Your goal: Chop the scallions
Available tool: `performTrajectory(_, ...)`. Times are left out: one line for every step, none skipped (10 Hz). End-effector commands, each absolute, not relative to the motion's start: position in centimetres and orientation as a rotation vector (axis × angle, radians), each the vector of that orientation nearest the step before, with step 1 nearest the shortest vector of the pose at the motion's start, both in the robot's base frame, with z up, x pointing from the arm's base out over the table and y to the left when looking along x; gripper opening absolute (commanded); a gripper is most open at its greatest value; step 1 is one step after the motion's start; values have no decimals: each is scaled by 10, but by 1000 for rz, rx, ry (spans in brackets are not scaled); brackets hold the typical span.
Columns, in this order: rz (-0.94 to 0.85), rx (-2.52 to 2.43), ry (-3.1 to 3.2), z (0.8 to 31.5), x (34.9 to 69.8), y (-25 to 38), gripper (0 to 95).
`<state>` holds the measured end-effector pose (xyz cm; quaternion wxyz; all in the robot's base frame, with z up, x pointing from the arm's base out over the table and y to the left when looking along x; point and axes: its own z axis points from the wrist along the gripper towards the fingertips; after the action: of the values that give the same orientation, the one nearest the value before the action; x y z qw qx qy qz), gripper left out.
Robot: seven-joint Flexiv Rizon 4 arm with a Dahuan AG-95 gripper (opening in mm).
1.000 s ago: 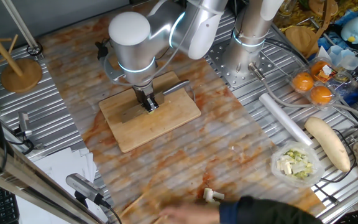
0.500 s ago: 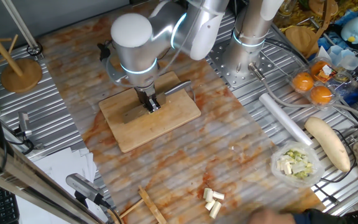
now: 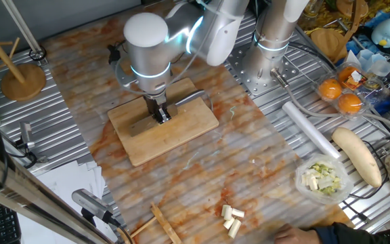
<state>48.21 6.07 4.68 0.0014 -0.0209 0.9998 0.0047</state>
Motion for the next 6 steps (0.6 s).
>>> performTrajectory(-28, -102, 3147, 23, 483, 60, 0)
performTrajectory(-11, -94, 3155, 27, 482, 61, 0)
performTrajectory(-7, -91, 3159, 31, 481, 62, 0)
performTrajectory(-4, -92, 3164, 37, 479, 63, 0)
performTrajectory(-6, -94, 3169, 42, 477, 65, 0)
performTrajectory(-11, -107, 3170, 45, 476, 64, 0)
